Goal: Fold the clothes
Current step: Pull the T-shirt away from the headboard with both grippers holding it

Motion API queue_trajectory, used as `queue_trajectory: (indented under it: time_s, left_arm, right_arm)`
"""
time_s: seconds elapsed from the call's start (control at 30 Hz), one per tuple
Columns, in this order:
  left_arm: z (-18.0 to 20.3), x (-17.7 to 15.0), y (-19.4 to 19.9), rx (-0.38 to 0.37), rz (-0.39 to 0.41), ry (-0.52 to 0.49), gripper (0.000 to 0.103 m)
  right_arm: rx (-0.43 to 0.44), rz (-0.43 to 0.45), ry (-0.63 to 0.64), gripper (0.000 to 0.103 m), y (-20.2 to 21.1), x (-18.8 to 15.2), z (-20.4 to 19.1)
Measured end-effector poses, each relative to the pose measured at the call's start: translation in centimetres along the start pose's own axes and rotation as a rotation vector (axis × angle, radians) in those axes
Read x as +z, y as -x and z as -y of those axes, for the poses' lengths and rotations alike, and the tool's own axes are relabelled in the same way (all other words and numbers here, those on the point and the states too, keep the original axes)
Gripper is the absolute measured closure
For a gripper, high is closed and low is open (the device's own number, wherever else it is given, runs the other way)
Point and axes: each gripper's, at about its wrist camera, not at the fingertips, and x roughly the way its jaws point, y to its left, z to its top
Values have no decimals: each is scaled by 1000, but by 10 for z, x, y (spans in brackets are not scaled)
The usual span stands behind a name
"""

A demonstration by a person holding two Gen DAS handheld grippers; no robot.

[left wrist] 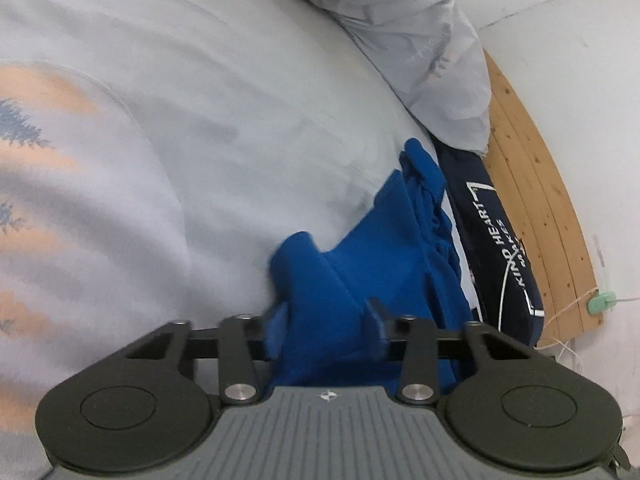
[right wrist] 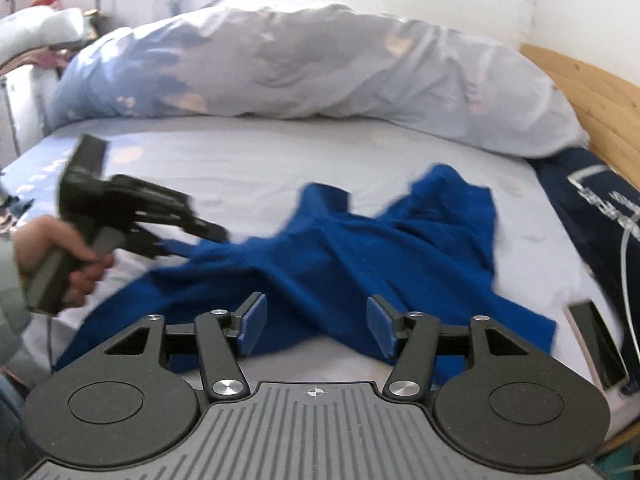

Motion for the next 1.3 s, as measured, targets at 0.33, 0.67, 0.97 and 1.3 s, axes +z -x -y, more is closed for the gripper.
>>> queue_trajectory:
  time_s: [0.33,0.67,0.97,1.3]
  left_arm:
    - [24,9,20,-98,21,-69,87]
    - [52,2,34,-183,-27,-209,87]
    - [63,-8,27,-164,-52,-259,87]
    - [54,4,42,-159,64,-223,38]
  right_arm:
    - [57,49,149,39,-48,29,-84]
    - [-31,70,78,33,-73,23,-98]
    - [-140,31,-60,56,-111,18,-96]
    - [-27,10,-126,87,-58,-1,-43]
